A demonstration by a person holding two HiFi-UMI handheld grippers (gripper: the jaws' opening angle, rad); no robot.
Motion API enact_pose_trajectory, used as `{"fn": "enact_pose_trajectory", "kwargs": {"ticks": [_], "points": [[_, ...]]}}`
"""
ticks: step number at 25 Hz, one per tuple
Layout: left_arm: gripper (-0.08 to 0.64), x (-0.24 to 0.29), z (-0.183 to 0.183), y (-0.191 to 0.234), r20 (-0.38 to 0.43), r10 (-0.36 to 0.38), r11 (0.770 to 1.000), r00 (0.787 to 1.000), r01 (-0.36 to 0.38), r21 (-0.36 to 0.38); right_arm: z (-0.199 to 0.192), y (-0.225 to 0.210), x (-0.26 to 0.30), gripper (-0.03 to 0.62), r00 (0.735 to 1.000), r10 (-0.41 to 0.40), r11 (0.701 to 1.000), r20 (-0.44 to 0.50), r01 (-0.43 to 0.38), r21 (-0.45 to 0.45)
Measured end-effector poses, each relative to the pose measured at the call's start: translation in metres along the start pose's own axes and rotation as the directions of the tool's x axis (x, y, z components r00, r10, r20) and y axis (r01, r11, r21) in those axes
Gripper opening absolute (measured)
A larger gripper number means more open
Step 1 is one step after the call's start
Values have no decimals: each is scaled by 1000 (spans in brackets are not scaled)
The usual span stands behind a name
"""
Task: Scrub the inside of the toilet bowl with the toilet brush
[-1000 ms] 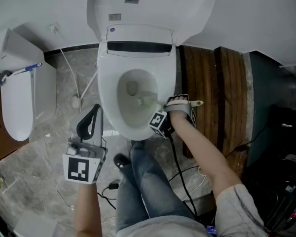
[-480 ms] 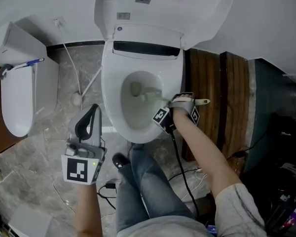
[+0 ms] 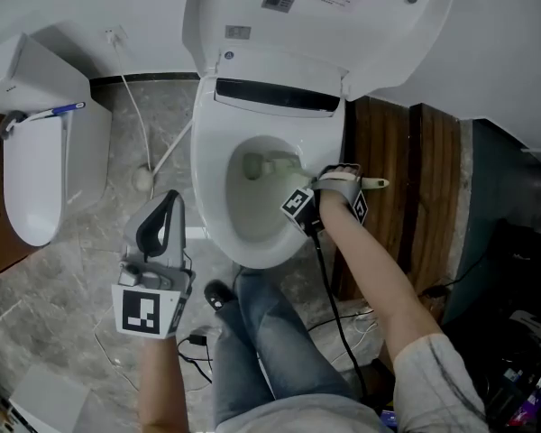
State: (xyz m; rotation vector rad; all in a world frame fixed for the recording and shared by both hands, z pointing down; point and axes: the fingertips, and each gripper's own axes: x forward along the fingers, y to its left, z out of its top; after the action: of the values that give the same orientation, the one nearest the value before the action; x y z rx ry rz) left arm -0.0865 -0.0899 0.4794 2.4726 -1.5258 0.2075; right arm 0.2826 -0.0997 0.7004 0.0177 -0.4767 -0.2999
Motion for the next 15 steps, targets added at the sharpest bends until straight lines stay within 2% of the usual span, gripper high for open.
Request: {"fn": "enact_pose_trajectory", "kwargs": {"ticks": [8,11,15], "points": [[-10,6,1,10,-7,36,999,999,-36,2,12,-23,4,31,1000,-8,999,29,6,38],[-10,7,2,13,-7,48,999,999,-48,4,31,-31,8,35,996,-30,995,85,21,100],[-11,8,4,16,1,62,998,998,-62,-6,40,-36,-4,38,985,-11,990,170,-13,140]]}}
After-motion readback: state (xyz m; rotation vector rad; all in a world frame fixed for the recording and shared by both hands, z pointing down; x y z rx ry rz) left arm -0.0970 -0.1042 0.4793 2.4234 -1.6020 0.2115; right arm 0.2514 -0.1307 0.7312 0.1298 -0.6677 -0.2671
